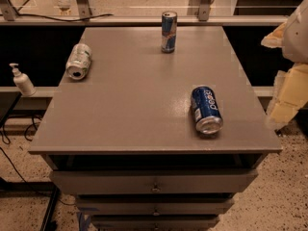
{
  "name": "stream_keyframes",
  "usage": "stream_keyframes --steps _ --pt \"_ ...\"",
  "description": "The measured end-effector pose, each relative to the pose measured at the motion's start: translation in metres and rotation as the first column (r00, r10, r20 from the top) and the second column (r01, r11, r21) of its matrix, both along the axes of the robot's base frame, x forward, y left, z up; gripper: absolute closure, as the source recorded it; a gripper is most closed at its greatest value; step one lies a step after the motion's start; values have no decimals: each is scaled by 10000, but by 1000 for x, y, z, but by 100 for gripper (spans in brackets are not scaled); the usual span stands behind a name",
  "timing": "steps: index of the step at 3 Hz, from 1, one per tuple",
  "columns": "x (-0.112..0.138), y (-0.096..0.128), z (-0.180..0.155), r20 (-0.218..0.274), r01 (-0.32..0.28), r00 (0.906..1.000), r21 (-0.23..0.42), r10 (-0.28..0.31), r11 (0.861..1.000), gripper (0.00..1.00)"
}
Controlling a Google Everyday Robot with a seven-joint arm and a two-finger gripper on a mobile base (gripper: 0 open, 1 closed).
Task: Place pepsi can upright
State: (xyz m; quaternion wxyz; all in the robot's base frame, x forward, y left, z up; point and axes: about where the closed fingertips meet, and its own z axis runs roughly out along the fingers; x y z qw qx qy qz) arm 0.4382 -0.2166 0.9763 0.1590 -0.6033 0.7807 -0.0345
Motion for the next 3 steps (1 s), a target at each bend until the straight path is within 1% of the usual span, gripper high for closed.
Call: stream_keyframes --steps 1,2,3 --pt "5 0 4 92 -99 9999 -95 100 9999 0" --pt "22 3 1 385 -967 9945 -100 970 9953 0" --pt "45 9 -9 551 -2590 9644 27 2585 9659 0"
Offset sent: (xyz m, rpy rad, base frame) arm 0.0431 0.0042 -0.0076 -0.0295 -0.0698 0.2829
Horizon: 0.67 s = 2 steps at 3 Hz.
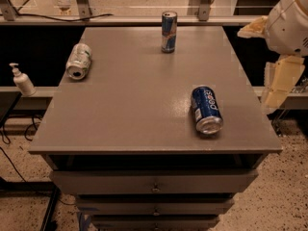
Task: Place pepsi can upright
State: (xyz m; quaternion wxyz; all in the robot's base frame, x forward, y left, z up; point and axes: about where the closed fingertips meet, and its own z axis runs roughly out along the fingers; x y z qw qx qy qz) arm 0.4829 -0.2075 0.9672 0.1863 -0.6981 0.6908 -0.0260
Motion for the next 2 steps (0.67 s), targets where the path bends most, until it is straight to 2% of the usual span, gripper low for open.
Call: stream_keyframes --steps 1,2 --pt "15 10 -14 -153 -1972 9801 326 1977 9798 0" --pt "17 18 -29 -385 -3909 9181 750 3944 9174 0"
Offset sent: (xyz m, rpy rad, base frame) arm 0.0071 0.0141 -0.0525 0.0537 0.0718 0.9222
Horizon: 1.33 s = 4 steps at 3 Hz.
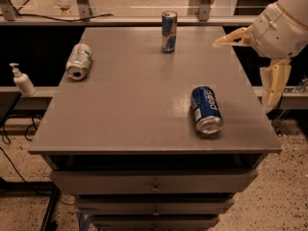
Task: Place pepsi can upright
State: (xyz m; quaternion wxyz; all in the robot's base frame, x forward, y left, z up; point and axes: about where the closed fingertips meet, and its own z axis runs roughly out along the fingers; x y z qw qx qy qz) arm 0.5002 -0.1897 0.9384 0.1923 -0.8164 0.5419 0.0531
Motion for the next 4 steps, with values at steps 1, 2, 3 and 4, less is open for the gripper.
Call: stream_keyframes --steps 1,2,3,4 --pt "-3 9 -12 201 -2059 9784 -3 2058 9786 0" --pt "3 12 -12 732 -2811 9568 -126 2812 9596 0" --pt "1 31 -14 898 -4022 9090 -679 4071 9130 0" --pt "0 46 -27 967 -5749 8030 -1345 5881 8071 0"
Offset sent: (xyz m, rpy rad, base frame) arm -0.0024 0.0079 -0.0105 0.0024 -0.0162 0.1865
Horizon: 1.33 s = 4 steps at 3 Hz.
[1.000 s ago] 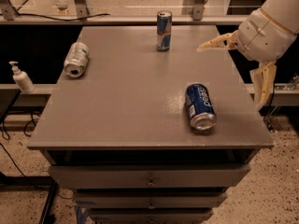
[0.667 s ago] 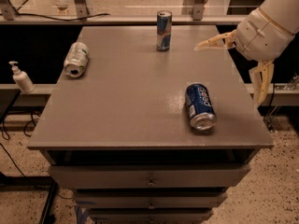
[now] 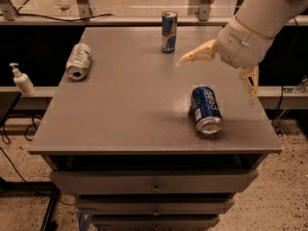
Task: Place pepsi can upright
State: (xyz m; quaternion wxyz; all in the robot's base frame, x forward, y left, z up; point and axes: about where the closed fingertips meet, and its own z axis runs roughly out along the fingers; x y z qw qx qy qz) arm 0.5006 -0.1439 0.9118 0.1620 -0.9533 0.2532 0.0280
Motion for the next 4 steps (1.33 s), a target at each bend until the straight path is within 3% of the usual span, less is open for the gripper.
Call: stream_keyframes --steps 1,2,3,4 --pt "0 6 -5 503 -2036 9771 -575 2065 9774 0" --pt "-3 8 -8 1086 -3623 9204 -1248 3757 9237 0" --pt "-5 7 -15 1526 -4789 8466 -1995 5099 8549 0" --pt "-1 -3 -28 1770 -5110 8124 -2429 5556 8246 0"
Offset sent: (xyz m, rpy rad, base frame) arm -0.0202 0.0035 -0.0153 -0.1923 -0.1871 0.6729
